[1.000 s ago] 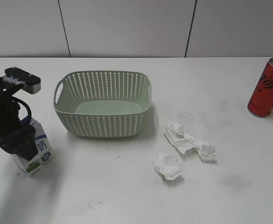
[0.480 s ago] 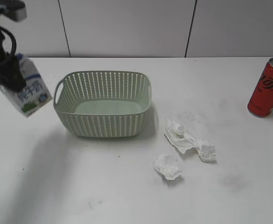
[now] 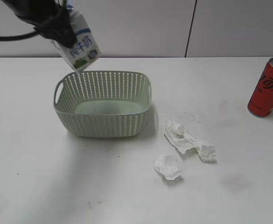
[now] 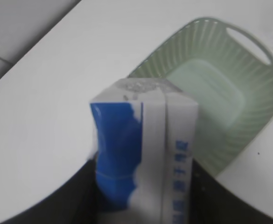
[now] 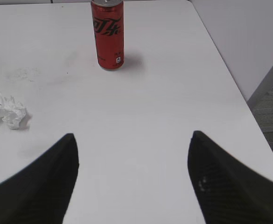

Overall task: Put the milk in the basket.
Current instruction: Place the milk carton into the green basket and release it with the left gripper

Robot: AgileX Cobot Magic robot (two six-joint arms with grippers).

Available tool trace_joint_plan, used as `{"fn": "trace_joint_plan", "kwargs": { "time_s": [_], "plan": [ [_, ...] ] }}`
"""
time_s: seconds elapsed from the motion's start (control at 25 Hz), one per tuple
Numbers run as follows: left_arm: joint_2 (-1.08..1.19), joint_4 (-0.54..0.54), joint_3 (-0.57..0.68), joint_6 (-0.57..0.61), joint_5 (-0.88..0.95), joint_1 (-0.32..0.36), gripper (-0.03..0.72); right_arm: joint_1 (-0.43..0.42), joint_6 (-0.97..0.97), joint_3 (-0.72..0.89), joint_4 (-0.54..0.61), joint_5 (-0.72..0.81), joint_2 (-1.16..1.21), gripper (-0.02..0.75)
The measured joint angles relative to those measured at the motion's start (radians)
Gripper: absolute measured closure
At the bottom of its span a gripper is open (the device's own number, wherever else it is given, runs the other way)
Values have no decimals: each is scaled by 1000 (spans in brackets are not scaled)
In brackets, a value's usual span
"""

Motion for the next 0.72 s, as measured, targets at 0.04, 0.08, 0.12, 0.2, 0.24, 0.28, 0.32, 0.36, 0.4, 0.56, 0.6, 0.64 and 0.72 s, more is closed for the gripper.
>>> {"fn": "trace_joint_plan", "kwargs": {
  "time_s": [0.04,0.08,0.12,0.2,0.24,0.28,0.32,0.36,0.4,0.56,0.6,0.64,0.72],
  "plan": [
    [27,0,-2,0,-16,-18,377,0,0,0,0,0,0,155],
    [54,0,-3,0,-35,-37,377,0,0,0,0,0,0,155],
    [75,0,-3,0,-53,-54,377,0,0,0,0,0,0,155],
    [125,-1,-3,0,-98,-78,377,0,0,0,0,0,0,155],
    [150,-1,-3,1,-116,-88,377,0,0,0,0,0,0,155],
    [171,-1,-3,1,-137,-96,377,0,0,0,0,0,0,155],
    [194,0,-3,1,-157,-103,377,0,0,0,0,0,0,155],
    [218,0,-3,1,-175,-108,377,0,0,0,0,0,0,155],
    [236,0,-3,1,-186,-114,377,0,0,0,0,0,0,154],
    [309,-2,-4,1,-213,-133,377,0,0,0,0,0,0,154],
    [325,-2,-4,1,-223,-137,377,0,0,0,0,0,0,154],
    [338,-2,-4,1,-235,-140,377,0,0,0,0,0,0,154],
    [362,-3,-4,1,-254,-143,377,0,0,0,0,0,0,154]
  ]
}}
